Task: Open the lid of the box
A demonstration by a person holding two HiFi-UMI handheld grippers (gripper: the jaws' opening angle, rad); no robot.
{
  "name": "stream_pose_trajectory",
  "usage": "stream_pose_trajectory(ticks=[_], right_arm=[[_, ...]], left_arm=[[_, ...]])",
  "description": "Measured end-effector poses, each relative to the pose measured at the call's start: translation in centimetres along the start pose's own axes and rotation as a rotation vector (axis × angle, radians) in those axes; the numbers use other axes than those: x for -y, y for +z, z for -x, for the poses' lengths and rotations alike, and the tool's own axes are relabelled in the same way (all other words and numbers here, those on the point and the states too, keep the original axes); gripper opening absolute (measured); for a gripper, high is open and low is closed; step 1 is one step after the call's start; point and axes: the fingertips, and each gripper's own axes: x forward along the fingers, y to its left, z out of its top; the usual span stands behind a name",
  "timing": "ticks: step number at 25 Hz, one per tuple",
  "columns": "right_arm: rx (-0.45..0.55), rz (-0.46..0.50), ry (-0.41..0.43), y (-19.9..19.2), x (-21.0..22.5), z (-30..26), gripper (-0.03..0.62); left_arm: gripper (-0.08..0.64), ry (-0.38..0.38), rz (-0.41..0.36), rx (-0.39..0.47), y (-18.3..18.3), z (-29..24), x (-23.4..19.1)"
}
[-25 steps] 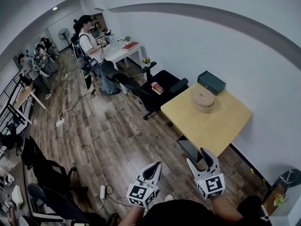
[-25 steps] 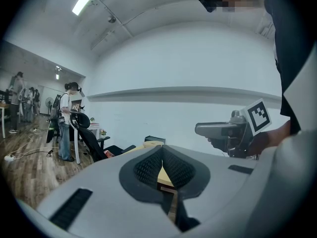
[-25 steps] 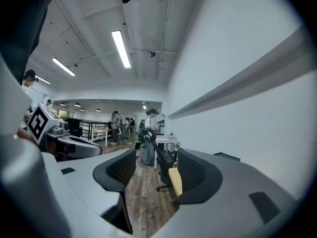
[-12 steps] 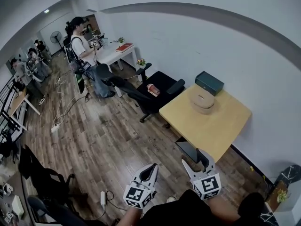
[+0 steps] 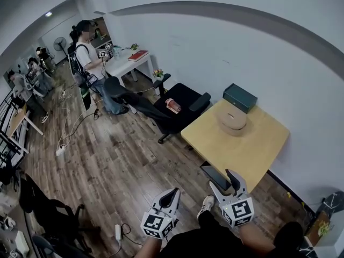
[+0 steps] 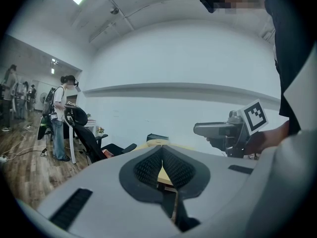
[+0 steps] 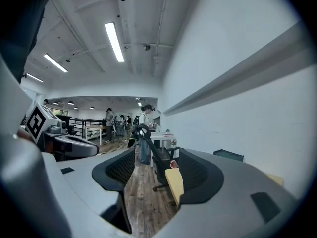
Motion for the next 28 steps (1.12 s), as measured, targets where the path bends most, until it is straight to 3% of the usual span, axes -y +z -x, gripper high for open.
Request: stream_pose_trajectory(ticks=[12, 21, 28], right_arm=[[-0.015, -0.001, 0.036, 0.8, 6.4, -9.5, 0.284], [-0.009, -0.016, 0.012, 1.8, 12.8, -15.2, 0.284], [-0.013, -0.014, -0.028, 1.9, 17.9, -18.1, 0.284]], left_arm=[[0.020, 0.010, 0.012, -0.031, 1.6, -9.8, -5.4], [0.020, -0.011, 0.048, -0.028, 3.4, -18.2, -8.5], [0.020, -0.045, 0.012, -0.030, 4.3, -24.3, -9.8]])
